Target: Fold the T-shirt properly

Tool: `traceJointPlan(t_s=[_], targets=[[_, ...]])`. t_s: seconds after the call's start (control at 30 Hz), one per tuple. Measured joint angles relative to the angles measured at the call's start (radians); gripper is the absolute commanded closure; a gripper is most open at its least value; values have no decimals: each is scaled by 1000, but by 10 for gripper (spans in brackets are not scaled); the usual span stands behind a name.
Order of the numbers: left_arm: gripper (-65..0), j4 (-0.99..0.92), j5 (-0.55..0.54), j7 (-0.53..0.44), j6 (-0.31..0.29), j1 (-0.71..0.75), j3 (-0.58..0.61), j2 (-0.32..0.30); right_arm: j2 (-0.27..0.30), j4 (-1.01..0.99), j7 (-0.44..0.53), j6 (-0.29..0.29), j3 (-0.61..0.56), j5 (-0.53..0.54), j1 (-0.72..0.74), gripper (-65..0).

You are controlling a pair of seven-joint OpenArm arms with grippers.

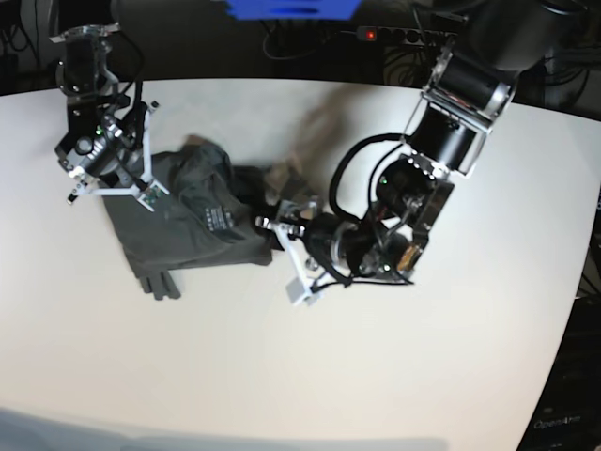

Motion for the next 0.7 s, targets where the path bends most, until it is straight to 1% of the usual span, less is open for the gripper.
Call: traceJointPlan(t_s=[0.1,0.17,0.23,0.53,0.6,0.7], targets=[[-79,0,-3,-40,0,1,0,0,0,0,0,0,0,0,0,0],[-15,0,-7,-39,0,1,0,-1,0,0,0,0,0,0,0,0],[-25,0,-8,-39,0,1,-2,-1,0,0,0,0,0,0,0,0],[-25,7,-11,-40,0,-7,-8,0,0,0,0,0,0,0,-2,0],[-25,10,-11,-66,1,-14,-8,7,0,0,0,0,0,0,-2,0],[-25,26,-23,-69,0,-30,-9,17,-1,0,0,0,0,0,-2,0]])
